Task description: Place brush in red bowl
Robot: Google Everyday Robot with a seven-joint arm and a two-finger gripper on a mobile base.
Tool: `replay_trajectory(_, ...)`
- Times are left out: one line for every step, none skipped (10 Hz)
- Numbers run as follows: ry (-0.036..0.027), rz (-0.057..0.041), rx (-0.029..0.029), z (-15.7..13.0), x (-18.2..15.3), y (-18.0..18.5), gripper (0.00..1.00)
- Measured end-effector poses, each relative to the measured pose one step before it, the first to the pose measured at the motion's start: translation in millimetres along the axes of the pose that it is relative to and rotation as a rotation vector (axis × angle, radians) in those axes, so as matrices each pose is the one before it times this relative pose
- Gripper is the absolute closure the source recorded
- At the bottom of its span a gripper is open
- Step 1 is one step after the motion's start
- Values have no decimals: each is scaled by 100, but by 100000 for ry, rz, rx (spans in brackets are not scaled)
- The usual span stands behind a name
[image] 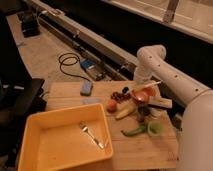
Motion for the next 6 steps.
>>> replay_trajectory(-2290,1968,-1349,1210,441,41,100)
replay_trajectory(-2139,1355,-1383,938,361,54,100)
replay_trajectory(-3174,972,-2491,1596,-219,-4,95)
replay_trajectory(-1857,468,-2101,1252,-224,10,86)
replay_trajectory(-1175,277,-1363,700,-222,-78,78)
replay_trajectory(-833,1589,-2671,672,470,-15,55)
